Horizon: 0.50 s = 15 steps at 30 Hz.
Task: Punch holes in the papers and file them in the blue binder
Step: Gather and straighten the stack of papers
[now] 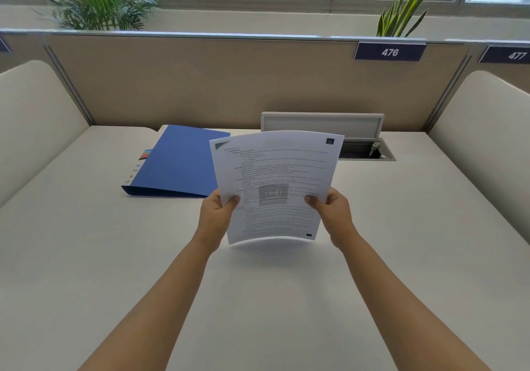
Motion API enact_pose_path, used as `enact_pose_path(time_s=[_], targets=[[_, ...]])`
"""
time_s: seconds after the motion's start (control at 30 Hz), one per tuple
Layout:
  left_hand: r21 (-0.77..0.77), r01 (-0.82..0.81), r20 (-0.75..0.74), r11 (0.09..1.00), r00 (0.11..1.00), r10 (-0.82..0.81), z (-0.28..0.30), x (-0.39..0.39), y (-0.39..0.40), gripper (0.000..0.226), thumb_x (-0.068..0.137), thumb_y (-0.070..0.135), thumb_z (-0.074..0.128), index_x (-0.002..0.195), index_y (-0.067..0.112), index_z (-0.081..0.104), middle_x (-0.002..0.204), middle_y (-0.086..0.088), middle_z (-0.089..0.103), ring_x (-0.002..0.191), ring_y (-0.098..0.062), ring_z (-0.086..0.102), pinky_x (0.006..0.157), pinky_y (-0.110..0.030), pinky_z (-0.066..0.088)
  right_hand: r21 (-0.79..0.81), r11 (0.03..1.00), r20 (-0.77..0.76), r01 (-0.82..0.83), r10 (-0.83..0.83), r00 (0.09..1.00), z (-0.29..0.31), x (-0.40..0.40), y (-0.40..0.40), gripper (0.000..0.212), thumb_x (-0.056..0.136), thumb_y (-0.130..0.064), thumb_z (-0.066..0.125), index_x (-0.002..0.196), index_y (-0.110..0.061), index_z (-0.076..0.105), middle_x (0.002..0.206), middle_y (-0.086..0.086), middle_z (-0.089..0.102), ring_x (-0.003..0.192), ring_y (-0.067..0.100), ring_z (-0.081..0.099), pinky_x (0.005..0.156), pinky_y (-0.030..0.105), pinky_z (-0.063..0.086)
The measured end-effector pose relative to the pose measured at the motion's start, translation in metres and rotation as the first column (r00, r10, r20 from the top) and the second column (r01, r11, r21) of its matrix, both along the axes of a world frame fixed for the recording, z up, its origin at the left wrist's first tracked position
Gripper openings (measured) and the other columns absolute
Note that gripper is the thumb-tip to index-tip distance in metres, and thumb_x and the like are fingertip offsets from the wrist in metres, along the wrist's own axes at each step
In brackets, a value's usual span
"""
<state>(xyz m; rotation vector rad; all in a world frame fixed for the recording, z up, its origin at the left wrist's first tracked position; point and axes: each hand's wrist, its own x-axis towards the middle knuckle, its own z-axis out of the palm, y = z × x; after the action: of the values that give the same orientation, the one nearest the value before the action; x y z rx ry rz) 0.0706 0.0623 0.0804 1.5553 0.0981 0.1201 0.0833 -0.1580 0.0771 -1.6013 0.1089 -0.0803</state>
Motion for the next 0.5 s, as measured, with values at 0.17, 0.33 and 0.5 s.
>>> enact_pose_path(time_s=[0.17, 0.33, 0.5], targets=[[0.019, 0.02, -0.048, 1.0, 0.999, -0.019, -0.008, -0.001, 0.002, 0.019, 0.092, 0.008, 0.053, 0.099, 0.025, 0.059, 0.096, 0.005, 0.064, 0.091, -0.018, 0.06, 0.079, -0.03, 0.052, 0.004, 1.0, -0.063, -0.026, 0.026, 0.998, -0.011, -0.005, 0.001, 0.015, 0.085, -0.005, 0.064, 0.095, -0.015, 0.062, 0.099, 0.006, 0.066, 0.095, 0.029, 0.062, 0.076, 0.031, 0.054], [0.157, -0.02, -0.044, 0.987, 0.999, 0.027, -0.006, 0.0, 0.002, 0.019, 0.094, 0.011, 0.05, 0.089, 0.026, 0.061, 0.088, 0.004, 0.064, 0.086, -0.019, 0.06, 0.075, -0.029, 0.053, -0.035, 0.999, -0.131, 0.019, -0.023, 0.991, -0.016, -0.004, -0.002, 0.039, 0.081, -0.01, 0.07, 0.116, -0.01, 0.051, 0.111, 0.008, 0.063, 0.108, 0.029, 0.06, 0.099, 0.046, 0.048], [0.575, -0.026, 0.026, 0.817, 1.0, 0.014, 0.029, 0.022, 0.005, 0.019, 0.096, 0.017, 0.045, 0.097, 0.008, 0.063, 0.09, -0.006, 0.062, 0.083, -0.02, 0.057, 0.067, -0.027, 0.047, -0.229, 0.902, 0.093, 0.366, -0.354, 0.931, 0.021, 0.007, -0.002, 0.1, 0.074, -0.021, 0.079, 0.148, -0.02, 0.012, 0.152, 0.008, 0.025, 0.14, 0.024, 0.026, 0.113, 0.043, 0.028]])
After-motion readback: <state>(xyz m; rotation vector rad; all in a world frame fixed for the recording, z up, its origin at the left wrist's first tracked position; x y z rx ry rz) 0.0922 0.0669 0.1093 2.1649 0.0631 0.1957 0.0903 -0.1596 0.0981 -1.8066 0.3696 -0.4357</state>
